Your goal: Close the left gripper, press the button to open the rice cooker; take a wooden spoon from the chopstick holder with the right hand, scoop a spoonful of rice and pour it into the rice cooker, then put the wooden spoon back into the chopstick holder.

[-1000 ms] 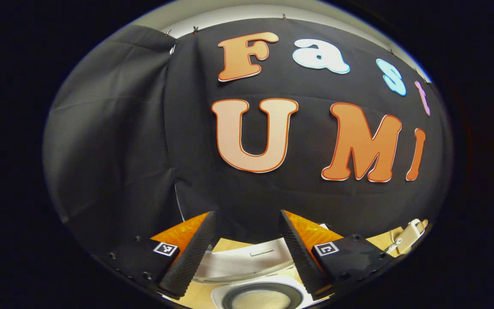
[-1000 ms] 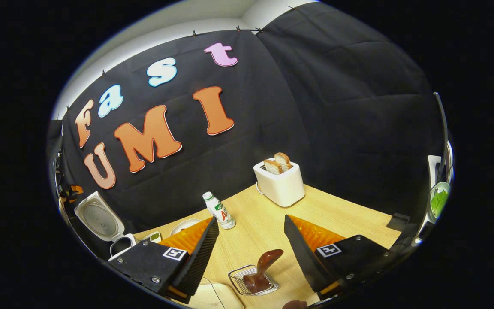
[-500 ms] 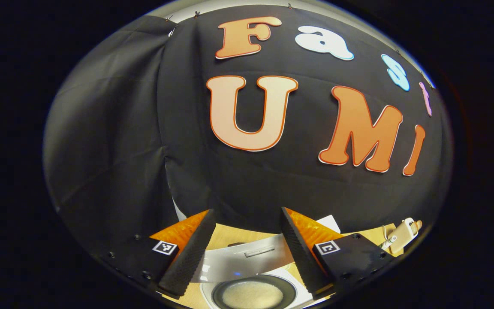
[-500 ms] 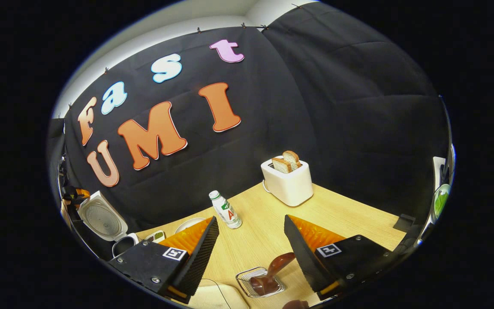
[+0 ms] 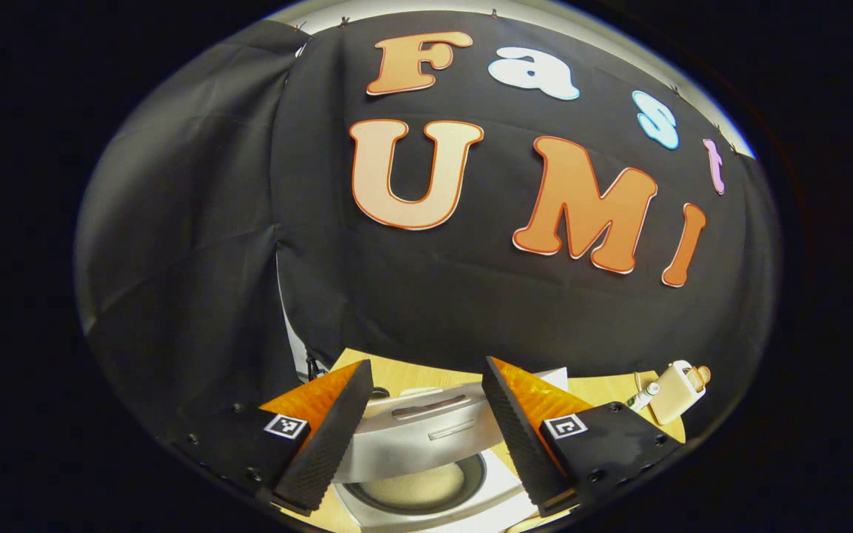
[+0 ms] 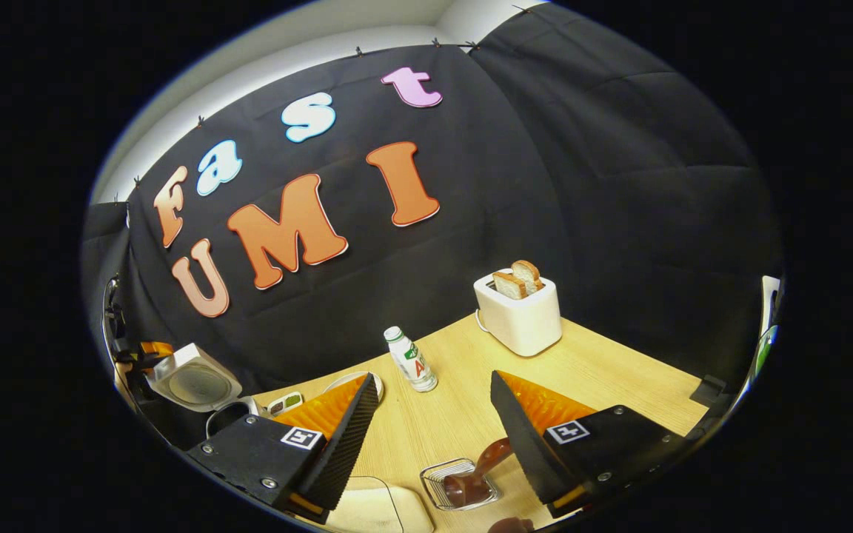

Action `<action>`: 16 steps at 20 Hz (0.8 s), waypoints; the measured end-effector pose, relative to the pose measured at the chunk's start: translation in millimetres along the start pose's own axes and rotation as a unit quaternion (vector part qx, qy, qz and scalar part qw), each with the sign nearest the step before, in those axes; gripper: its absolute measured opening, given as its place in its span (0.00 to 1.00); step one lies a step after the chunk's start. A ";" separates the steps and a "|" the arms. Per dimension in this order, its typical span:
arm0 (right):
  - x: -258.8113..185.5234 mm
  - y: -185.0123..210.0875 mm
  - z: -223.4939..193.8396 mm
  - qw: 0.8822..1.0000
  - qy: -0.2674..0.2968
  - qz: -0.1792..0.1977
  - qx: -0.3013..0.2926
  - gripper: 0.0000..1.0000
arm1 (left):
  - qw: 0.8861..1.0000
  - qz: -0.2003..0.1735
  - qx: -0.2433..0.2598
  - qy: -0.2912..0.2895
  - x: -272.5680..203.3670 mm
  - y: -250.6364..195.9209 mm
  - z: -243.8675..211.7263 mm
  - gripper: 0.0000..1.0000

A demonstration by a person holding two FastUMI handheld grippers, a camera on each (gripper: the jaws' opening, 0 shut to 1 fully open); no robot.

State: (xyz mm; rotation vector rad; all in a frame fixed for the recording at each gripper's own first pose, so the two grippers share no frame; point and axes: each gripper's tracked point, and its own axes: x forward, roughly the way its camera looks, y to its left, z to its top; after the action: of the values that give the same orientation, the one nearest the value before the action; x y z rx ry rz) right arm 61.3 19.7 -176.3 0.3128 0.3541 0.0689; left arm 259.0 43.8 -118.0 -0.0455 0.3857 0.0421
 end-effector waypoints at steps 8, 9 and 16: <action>-18.4 -11.5 -3.0 1.000 0.012 0.020 -0.009 0.94 | 0.999 0.014 0.004 0.038 -29.4 -12.9 -107.3 1.00; -19.2 -13.0 -3.0 1.000 0.014 0.021 -0.011 0.94 | 0.999 0.019 0.014 0.043 -29.2 -13.2 -118.1 0.99; -25.3 -28.1 -10.8 0.999 0.031 0.014 -0.011 0.94 | 0.996 0.046 0.044 0.065 -21.2 -11.0 -172.6 1.00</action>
State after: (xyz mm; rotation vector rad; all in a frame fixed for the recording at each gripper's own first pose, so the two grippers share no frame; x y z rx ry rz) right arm 34.2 -6.8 -186.4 0.2935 0.4093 0.1098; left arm 175.2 23.2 -269.4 0.0576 0.5191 0.1126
